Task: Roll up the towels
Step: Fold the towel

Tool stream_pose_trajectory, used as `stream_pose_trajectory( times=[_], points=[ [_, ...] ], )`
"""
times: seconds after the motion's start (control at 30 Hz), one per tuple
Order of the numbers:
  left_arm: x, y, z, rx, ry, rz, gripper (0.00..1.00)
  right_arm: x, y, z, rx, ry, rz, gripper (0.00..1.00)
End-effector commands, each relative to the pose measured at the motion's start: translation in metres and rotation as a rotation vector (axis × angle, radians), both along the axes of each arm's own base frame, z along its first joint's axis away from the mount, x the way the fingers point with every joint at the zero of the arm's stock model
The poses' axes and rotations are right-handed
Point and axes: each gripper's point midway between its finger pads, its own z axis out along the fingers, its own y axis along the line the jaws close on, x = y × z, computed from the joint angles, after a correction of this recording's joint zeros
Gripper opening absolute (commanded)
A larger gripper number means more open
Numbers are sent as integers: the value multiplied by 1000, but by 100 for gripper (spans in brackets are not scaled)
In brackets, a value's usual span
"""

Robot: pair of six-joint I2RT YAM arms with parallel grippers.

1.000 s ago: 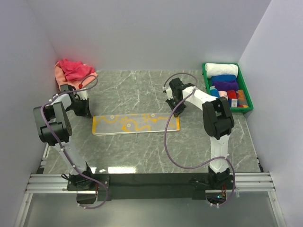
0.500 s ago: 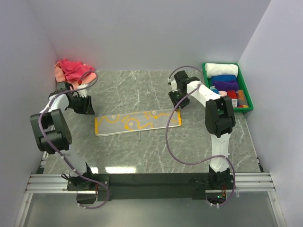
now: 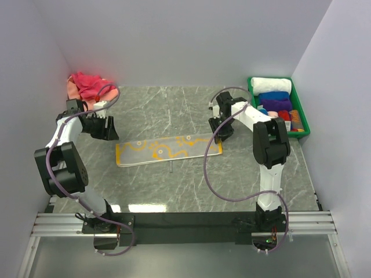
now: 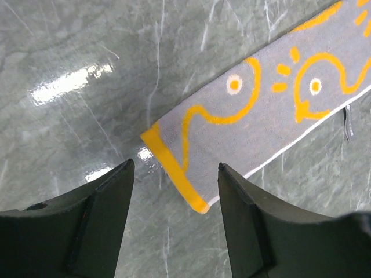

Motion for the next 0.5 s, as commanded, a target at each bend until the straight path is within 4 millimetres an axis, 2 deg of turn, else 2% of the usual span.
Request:
stream_pose_trajectory(
  times=[0.0,0.23,0.3,0.33,0.37,0.43,0.47],
  points=[
    [-2,-9,11,-26,-39,-40,65,-10,-1,-15,-40,38,-3,46],
    [5,-7,11,-30,-40,-29,66,-21,12,-34,-76,70,43,45],
    [5,-7,9,-34,-34,-22,66,-24,15,-39,-89,77,55,40],
    [6,-7,9,-34,-34,-20,66,-26,15,-43,-91,96,56,36],
    [6,-6,9,-34,-30,-16,67,-27,16,-43,-89,100,55,24],
    [6,-7,10,-32,-35,-16,67,-26,14,-40,-84,95,53,13],
    [6,-7,11,-32,-35,-13,67,-25,13,-38,-81,91,50,1]
  ],
)
